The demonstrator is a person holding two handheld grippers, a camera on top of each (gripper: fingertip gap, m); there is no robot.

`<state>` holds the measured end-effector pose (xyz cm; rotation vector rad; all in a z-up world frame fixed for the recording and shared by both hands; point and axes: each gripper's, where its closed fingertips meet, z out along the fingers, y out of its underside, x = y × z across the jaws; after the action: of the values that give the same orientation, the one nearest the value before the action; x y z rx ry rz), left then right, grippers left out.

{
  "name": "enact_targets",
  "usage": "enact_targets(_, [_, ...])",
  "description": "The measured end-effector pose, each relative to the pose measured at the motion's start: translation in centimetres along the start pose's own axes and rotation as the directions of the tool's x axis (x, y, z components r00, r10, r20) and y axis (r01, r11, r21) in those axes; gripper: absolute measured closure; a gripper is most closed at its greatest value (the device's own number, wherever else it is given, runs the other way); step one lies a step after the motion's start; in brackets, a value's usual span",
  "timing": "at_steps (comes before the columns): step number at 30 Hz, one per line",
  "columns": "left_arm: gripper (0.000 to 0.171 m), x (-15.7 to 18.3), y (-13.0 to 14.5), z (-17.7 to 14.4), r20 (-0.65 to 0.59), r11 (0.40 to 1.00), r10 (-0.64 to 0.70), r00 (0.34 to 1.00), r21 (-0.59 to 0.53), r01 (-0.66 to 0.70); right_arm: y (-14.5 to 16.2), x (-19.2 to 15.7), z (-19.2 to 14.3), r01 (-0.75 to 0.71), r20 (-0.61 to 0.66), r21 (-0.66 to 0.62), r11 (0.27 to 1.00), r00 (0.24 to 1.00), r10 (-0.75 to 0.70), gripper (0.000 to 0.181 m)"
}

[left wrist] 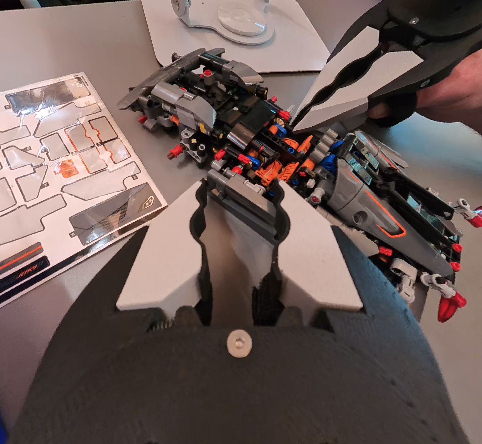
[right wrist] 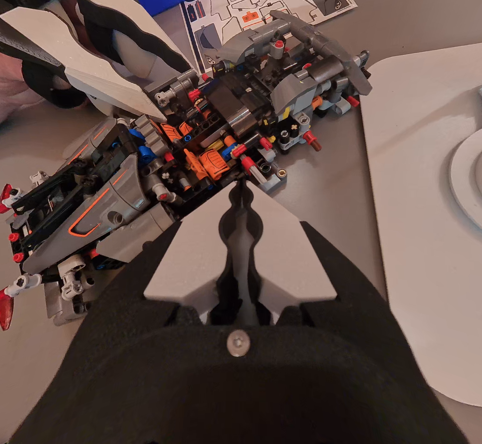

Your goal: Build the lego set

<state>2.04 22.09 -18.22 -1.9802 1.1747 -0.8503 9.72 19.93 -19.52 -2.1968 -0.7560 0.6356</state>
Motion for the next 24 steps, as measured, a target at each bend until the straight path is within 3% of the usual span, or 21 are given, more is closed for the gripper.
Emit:
enact_targets(16, [0.12, 0.1, 0.0, 0.1, -0.047, 0.996, -0.087, 0.995, 0.003, 0.087, 0.0, 0.0, 0.1, -0.011, 0.011, 0.0, 1.0, 1.0, 0.011, 0.181])
enact_targets(24, [0.114, -0.2, 0.1, -0.8, -0.036, 0.998, -0.059, 0.998, 0.023, 0.06, -0.1, 0.0, 0.0, -0.03, 0.031, 0.004, 1.0, 0.999, 0.03, 0.181])
